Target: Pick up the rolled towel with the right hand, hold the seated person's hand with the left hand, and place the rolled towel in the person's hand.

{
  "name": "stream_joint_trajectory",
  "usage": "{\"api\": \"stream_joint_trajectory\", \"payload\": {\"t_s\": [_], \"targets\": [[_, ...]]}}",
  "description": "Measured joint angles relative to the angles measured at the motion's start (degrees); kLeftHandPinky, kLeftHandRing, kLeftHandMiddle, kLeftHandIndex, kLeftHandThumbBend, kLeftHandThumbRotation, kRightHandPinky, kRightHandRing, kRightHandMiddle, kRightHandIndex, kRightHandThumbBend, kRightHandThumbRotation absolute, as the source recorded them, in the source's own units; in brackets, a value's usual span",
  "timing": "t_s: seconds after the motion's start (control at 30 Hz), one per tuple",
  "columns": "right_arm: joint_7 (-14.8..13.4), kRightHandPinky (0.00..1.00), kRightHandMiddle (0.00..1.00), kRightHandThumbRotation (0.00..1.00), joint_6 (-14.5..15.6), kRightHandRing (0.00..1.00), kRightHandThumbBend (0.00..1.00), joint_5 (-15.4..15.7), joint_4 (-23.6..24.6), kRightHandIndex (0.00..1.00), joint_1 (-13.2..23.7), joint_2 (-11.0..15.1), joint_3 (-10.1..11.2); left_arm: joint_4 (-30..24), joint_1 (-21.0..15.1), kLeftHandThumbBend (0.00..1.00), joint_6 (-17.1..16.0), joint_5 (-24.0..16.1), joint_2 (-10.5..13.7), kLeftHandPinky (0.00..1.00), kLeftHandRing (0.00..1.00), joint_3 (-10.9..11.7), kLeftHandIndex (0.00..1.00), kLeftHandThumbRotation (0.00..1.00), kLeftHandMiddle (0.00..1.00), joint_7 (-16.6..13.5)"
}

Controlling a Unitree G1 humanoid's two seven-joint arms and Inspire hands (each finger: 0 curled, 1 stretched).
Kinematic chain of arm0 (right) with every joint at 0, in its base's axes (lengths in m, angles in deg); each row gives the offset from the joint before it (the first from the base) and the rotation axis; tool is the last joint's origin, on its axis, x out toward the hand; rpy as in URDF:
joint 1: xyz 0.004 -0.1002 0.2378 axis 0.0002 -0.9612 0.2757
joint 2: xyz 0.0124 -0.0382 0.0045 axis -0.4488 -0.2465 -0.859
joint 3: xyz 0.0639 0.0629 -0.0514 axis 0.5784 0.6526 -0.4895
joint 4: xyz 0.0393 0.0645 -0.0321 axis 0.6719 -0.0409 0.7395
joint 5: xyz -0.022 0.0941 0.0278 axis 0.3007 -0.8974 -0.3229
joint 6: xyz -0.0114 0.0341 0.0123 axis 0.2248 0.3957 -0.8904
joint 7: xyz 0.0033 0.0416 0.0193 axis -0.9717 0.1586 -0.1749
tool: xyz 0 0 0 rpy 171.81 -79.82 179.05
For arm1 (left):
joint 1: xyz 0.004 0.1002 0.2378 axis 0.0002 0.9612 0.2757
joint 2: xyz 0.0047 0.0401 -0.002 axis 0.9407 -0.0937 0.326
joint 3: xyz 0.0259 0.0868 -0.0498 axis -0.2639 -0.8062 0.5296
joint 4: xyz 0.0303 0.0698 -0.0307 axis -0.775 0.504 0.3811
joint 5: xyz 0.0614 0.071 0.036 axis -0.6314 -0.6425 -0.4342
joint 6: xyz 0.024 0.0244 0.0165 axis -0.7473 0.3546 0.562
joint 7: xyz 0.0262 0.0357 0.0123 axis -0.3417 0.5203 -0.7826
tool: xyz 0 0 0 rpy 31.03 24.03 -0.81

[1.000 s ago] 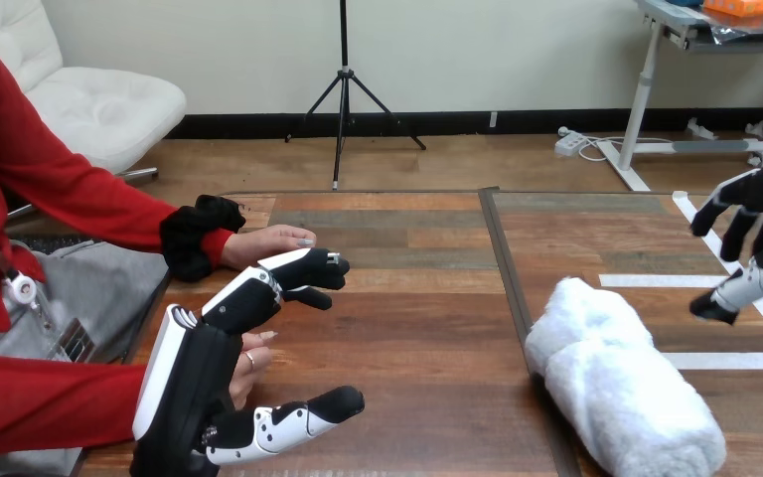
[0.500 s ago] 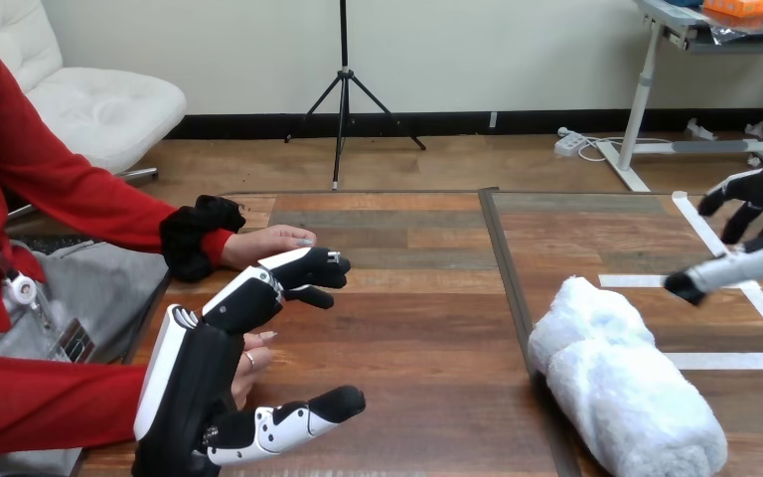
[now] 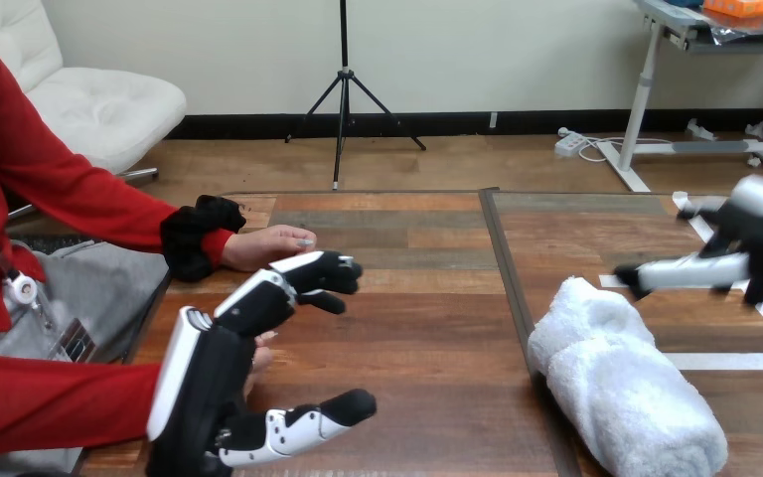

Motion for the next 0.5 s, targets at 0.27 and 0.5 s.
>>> {"api": "stream_joint_trajectory", "payload": {"t_s": [0.27, 0.5], "targets": [[-1.3, 0.37, 0.71, 0.90, 2.1, 0.59, 1.00, 1.9, -9.7, 0.88, 3.1, -5.3, -5.4, 1.3, -1.0, 0.78, 0.0, 0.2, -0.5, 0.61, 0.70, -0.3, 0.74, 0.43, 0.73, 0.8], [-3.1, 0.40, 0.70, 0.98, 1.0, 0.61, 1.00, 2.1, -19.0, 0.72, 5.6, -9.6, -9.3, 2.3, -2.2, 0.78, 0.0, 0.5, -0.7, 0.62, 0.70, -0.6, 0.74, 0.44, 0.73, 1.5]]}}
